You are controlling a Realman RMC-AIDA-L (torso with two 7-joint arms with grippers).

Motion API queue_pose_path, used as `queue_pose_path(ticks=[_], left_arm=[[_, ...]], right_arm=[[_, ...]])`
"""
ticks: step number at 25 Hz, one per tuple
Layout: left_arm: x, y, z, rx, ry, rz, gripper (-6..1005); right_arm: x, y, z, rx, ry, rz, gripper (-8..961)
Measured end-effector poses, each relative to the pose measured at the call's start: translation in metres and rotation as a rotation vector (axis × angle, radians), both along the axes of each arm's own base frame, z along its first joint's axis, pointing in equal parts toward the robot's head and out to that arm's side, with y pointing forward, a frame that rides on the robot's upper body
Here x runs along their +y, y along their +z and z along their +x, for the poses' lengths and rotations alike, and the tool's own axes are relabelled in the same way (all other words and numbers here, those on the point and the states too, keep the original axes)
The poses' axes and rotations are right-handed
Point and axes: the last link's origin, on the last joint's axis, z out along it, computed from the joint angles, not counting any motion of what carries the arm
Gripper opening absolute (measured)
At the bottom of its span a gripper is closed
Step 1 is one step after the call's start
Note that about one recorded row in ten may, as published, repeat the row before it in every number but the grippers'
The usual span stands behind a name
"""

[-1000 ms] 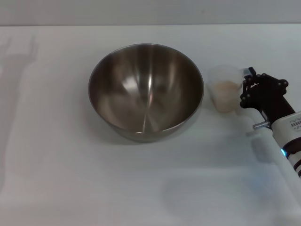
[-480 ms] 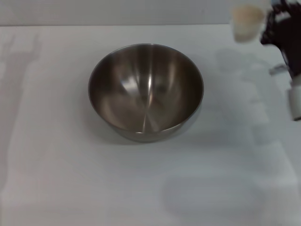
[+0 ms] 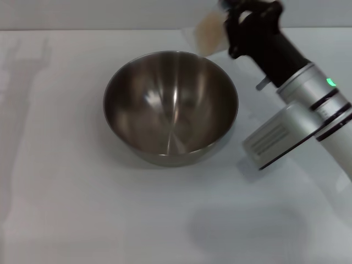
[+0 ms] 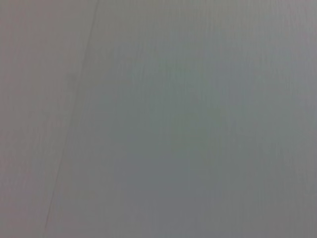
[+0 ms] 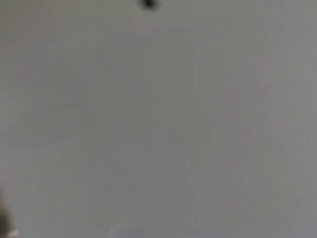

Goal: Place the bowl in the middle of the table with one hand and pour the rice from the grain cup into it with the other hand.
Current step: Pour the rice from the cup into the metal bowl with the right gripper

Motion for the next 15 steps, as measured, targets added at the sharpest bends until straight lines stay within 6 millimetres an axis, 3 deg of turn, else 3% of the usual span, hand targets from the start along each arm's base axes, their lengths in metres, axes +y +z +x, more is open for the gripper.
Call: queue_pose_path(ticks=[4, 15], left_arm=[[0.0, 0.0, 0.002, -0.001, -0.004, 0.002, 638], [0.001, 0.0, 0.004, -0.006, -0.008, 0.012, 638]], right_arm=[[0.001, -0.013, -0.001, -0.224, 0.063, 0.047, 17], [0.0, -0.011, -0.011, -0.435, 0.258, 0.167, 16]])
